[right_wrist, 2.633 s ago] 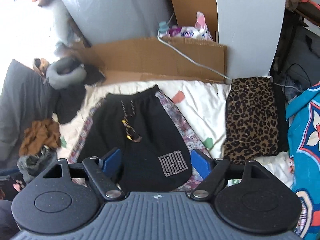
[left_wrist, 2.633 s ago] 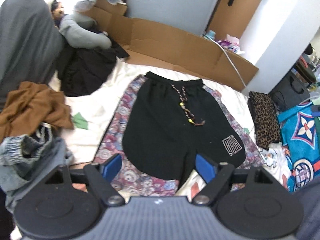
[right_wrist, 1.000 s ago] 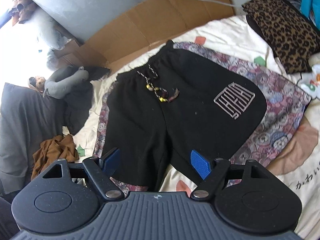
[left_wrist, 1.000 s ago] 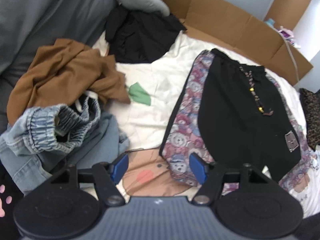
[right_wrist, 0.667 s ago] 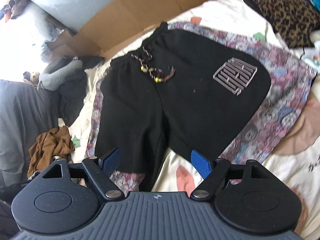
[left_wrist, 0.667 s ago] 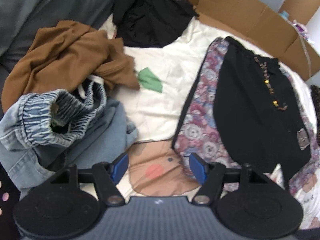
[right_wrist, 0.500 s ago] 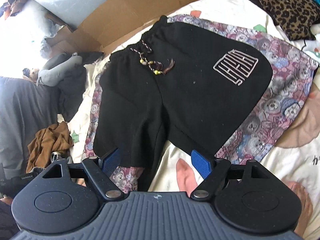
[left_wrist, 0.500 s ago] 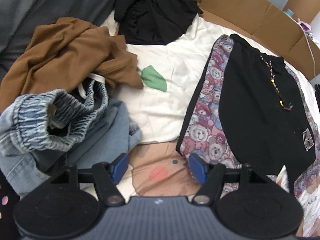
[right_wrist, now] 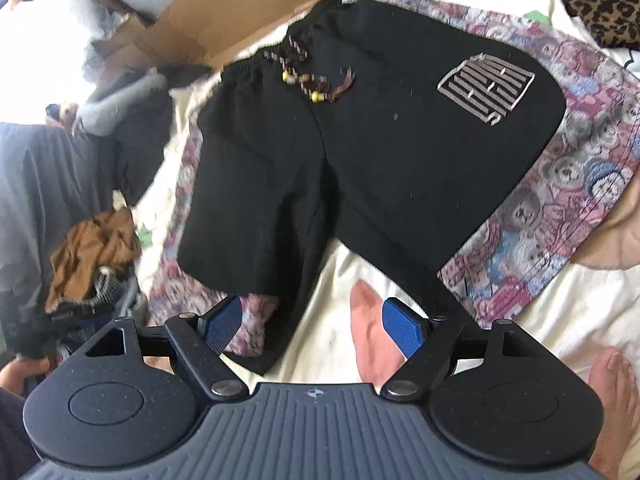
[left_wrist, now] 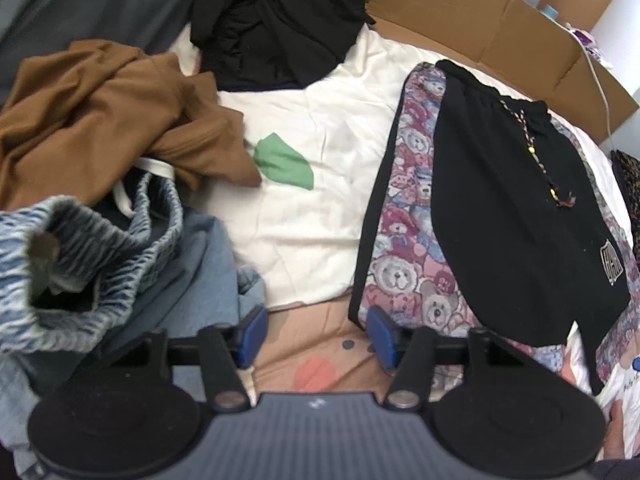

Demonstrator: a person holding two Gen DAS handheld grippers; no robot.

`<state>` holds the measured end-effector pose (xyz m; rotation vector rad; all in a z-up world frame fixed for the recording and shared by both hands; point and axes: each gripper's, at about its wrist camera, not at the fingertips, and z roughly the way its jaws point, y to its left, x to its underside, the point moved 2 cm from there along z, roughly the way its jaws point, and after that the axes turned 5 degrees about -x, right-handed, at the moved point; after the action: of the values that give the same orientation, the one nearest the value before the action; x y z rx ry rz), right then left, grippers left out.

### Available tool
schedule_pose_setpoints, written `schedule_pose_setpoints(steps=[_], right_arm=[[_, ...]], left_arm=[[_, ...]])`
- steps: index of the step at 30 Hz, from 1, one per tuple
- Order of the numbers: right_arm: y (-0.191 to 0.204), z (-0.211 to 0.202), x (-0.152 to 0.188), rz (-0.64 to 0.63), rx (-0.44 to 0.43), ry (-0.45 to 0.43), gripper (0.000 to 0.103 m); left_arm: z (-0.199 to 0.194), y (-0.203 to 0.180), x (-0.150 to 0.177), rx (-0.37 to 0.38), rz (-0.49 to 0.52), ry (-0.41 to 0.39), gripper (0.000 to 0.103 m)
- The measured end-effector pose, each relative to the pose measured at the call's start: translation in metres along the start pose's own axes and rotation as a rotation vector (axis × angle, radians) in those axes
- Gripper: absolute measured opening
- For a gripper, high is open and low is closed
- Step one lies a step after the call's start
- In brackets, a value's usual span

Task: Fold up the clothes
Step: 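Move the right gripper down toward the shorts' leg hem, then grasp the black shorts' leg hem with the right gripper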

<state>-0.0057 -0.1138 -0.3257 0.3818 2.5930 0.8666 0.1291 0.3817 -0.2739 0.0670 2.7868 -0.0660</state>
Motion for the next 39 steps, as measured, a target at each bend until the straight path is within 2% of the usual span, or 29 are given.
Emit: schedule_pose_setpoints(steps=[8, 14, 19, 22, 28, 29, 30, 31, 32, 33, 35, 39], right_arm=[[0.007, 0.031, 0.005, -0.055, -0.005, 0.076, 0.082], [0.015, 0.054, 0.007, -0.053, -0.032, 0.101, 0.081], [0.027, 0.075, 0.009, -0.076, -0.069, 0.14, 0.075], [0.031, 0.087, 0.007, -0.079, -0.078, 0.15, 0.075], [0.04, 0.116, 0.005, -0.076, -0.074, 0.188, 0.073], [0.042, 0.122, 0.006, -0.077, -0.07, 0.203, 0.066], [0.044, 0.128, 0.006, -0.076, -0.061, 0.22, 0.054], [0.045, 0.134, 0.007, -0.076, -0.051, 0.236, 0.046], [0.046, 0.138, 0.008, -0.074, -0.041, 0.247, 0.025], [0.047, 0.14, 0.008, -0.075, -0.038, 0.252, 0.008], [0.048, 0.136, 0.007, -0.084, -0.047, 0.246, 0.004], [0.049, 0.117, -0.001, -0.102, -0.062, 0.222, 0.0]], left_arm=[[0.04, -0.009, 0.012, 0.035, 0.076, -0.001, 0.052], [0.055, -0.022, 0.023, 0.102, 0.149, -0.002, 0.052], [0.069, -0.03, 0.03, 0.128, 0.138, -0.019, 0.052], [0.075, -0.035, 0.032, 0.139, 0.13, -0.068, 0.052], [0.093, -0.038, 0.033, 0.156, 0.105, -0.084, 0.052], [0.093, -0.038, 0.032, 0.164, 0.095, -0.091, 0.049], [0.093, -0.037, 0.03, 0.178, 0.087, -0.093, 0.043], [0.093, -0.037, 0.029, 0.19, 0.083, -0.089, 0.027], [0.092, -0.038, 0.028, 0.201, 0.082, -0.081, 0.017], [0.09, -0.038, 0.028, 0.206, 0.084, -0.077, 0.016], [0.084, -0.038, 0.024, 0.222, 0.094, -0.071, 0.011], [0.062, -0.032, 0.011, 0.268, 0.09, -0.068, 0.01]])
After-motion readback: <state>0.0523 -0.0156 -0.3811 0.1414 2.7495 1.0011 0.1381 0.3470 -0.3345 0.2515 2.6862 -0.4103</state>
